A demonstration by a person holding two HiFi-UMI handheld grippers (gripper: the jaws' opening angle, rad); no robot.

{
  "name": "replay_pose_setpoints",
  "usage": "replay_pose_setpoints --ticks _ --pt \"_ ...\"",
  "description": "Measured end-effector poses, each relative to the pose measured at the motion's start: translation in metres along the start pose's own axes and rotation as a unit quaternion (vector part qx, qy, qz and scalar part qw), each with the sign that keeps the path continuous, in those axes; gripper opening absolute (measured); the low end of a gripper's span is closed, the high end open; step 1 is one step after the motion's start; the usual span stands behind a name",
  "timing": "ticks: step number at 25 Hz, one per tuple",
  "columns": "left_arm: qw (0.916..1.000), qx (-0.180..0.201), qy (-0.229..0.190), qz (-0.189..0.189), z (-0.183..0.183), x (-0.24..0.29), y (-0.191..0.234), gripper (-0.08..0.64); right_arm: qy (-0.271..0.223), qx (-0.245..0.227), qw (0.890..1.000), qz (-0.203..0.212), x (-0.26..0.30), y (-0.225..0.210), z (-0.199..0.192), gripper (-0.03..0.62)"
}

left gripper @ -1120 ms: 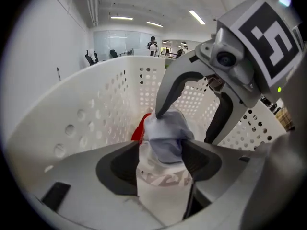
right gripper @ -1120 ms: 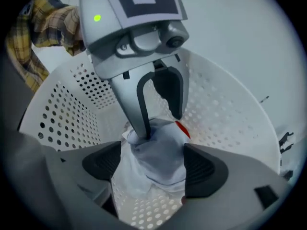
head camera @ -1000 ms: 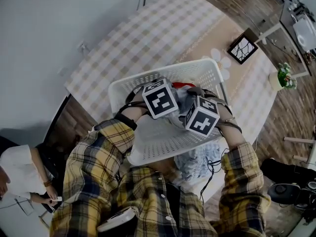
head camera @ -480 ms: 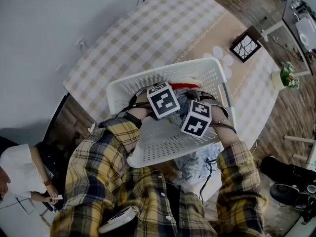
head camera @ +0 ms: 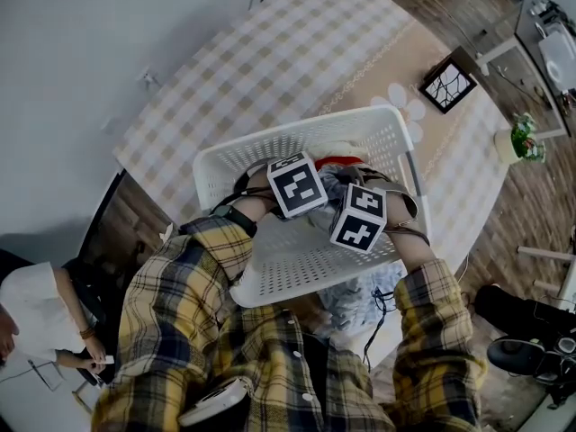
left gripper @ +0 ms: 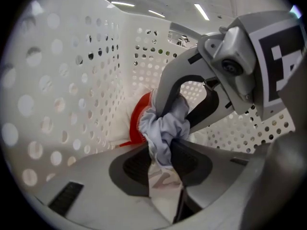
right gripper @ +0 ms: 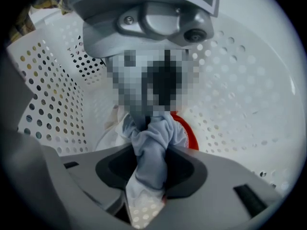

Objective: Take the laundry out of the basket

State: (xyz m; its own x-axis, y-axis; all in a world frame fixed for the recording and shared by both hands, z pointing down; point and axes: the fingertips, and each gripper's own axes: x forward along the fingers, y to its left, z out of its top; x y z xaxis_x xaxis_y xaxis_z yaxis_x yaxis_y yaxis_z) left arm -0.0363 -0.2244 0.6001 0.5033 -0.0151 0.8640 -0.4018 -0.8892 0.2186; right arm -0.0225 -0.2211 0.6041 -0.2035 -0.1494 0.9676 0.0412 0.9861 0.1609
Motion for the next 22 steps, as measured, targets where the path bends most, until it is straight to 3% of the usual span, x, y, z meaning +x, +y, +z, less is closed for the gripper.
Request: replay_pose_setpoints --ticks 8,22 --pt "0.9999 0.01 -0.002 0.014 0.009 -0.021 0.001 0.121 -0.008 -0.002 1.0 -0.028 -0.018 -0.008 0.009 0.164" --pt "0.9949 0.022 -0.07 0.07 0.041 -0.089 -0.012 0.114 -0.046 0.018 0.993 -0.109 -0.09 -0.023 0.03 0.16"
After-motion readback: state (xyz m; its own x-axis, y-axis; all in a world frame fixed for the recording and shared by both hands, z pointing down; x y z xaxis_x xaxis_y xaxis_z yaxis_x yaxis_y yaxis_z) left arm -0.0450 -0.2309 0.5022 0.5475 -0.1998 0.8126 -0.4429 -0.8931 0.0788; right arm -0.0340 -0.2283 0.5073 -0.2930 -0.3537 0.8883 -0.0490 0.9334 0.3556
